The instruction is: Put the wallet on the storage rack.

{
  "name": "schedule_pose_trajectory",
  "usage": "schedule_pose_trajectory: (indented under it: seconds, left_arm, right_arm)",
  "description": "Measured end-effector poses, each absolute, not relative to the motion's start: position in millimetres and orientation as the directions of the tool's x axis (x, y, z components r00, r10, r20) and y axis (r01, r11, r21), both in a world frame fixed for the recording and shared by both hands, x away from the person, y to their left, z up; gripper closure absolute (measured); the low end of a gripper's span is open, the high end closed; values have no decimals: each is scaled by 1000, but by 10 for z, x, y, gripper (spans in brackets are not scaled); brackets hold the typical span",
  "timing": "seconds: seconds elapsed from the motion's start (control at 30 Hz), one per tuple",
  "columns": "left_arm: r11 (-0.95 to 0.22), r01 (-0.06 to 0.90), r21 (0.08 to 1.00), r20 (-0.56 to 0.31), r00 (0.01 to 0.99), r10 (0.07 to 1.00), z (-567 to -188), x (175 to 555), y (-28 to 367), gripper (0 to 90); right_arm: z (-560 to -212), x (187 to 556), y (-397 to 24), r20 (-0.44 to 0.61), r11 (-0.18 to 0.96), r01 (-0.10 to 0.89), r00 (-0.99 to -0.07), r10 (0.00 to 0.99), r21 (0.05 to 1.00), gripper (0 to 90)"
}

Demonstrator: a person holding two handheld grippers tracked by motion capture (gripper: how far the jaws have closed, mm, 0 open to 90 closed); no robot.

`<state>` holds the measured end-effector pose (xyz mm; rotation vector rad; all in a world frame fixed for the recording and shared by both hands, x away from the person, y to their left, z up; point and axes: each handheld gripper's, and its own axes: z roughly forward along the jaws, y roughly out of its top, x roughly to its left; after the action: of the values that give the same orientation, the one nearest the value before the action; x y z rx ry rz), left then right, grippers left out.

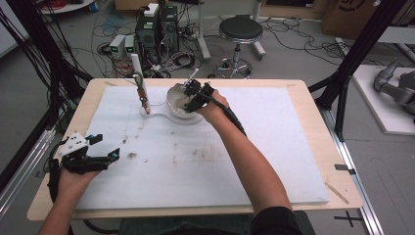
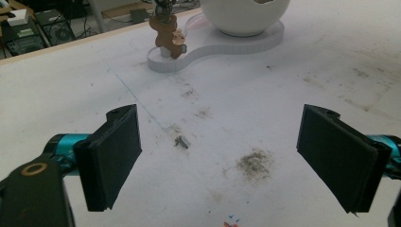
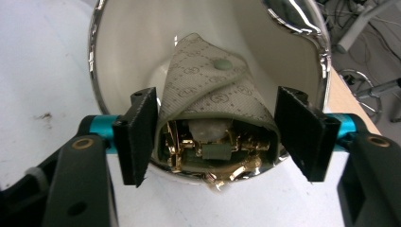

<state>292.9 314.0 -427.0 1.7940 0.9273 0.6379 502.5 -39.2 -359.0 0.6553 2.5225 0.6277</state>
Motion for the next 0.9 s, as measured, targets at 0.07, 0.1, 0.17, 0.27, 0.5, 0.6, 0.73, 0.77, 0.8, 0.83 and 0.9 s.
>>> schedule_pose_trajectory:
  seconds: [0.07, 0.1, 0.17, 0.27, 0.5, 0.6, 0.73, 0.77, 0.8, 0.83, 0.9]
  left_arm:
    - [-226, 306, 925, 12, 571, 821, -4271, 2930, 3135, 143]
    - [-227, 306, 925, 12, 572, 820, -4271, 2931, 3134, 143]
    - [-229, 305, 924, 13, 574, 819, -4271, 2934, 3131, 143]
    - [-232, 305, 924, 15, 576, 817, -4270, 2938, 3122, 143]
    - [-236, 302, 924, 14, 589, 808, -4271, 2986, 3068, 143]
    - [-237, 300, 924, 12, 597, 802, -4273, 3023, 3025, 143]
    - [-243, 297, 923, 12, 610, 792, -4273, 3076, 2975, 143]
    - [-240, 297, 924, 9, 612, 791, -4272, 3089, 2962, 143]
    - [-243, 295, 924, 11, 616, 788, -4271, 3104, 2951, 143]
    - [-247, 295, 923, 13, 619, 785, -4271, 3119, 2941, 144]
    - [-245, 296, 923, 8, 622, 783, -4274, 3145, 2912, 143]
  right_arm:
    - [-3566, 5015, -409, -304, 774, 328, -782, 544, 542, 302]
    - [-3552, 5009, -420, -299, 769, 327, -782, 546, 550, 290]
    - [-3515, 4994, -452, -290, 761, 330, -782, 552, 558, 261]
    - [-3459, 4961, -520, -271, 749, 337, -784, 559, 571, 241]
    - [-3353, 4837, -761, -259, 709, 327, -770, 583, 625, 235]
    - [-3335, 4775, -901, -243, 691, 335, -765, 597, 640, 225]
    - [-3303, 4678, -1078, -228, 664, 334, -757, 612, 669, 221]
    - [-3301, 4646, -1125, -222, 651, 330, -755, 617, 684, 221]
    - [-3297, 4616, -1176, -220, 642, 329, -751, 623, 693, 217]
    - [-3292, 4587, -1225, -217, 632, 333, -744, 632, 700, 210]
    - [-3279, 4541, -1317, -203, 622, 345, -741, 640, 703, 209]
